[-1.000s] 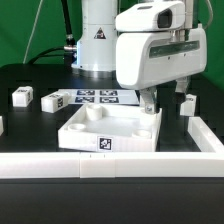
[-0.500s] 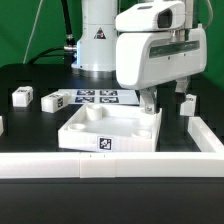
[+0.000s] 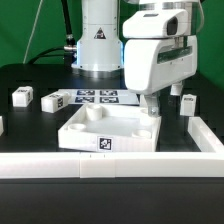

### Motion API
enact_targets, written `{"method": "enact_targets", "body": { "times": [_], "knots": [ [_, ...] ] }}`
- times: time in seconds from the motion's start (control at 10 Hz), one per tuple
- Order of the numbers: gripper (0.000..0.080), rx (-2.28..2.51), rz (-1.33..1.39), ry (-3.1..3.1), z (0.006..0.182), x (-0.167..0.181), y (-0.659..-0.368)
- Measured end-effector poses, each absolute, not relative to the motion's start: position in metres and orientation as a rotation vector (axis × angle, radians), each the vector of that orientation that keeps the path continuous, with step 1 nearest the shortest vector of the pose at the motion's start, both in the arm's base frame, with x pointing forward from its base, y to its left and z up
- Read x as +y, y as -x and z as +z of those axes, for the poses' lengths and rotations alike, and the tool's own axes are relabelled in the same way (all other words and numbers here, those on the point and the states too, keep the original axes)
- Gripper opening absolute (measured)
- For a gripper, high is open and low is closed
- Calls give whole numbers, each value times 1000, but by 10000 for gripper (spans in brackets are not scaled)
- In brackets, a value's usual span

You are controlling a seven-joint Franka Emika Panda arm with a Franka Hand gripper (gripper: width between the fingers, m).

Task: Assemble one leg

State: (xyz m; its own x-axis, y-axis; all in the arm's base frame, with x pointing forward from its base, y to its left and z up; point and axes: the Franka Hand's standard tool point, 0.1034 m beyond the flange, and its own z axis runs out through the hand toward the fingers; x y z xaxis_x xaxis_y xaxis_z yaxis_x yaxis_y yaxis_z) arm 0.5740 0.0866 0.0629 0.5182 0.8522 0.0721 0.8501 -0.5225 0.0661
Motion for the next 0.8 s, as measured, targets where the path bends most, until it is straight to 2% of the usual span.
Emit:
{"method": "enact_targets", "body": {
  "times": [0.5,0.8],
  "knots": [
    [650,1543,139,-2707,61,86,-573],
    [650,1674,73,-2607,70,72,-546]
  ]
}}
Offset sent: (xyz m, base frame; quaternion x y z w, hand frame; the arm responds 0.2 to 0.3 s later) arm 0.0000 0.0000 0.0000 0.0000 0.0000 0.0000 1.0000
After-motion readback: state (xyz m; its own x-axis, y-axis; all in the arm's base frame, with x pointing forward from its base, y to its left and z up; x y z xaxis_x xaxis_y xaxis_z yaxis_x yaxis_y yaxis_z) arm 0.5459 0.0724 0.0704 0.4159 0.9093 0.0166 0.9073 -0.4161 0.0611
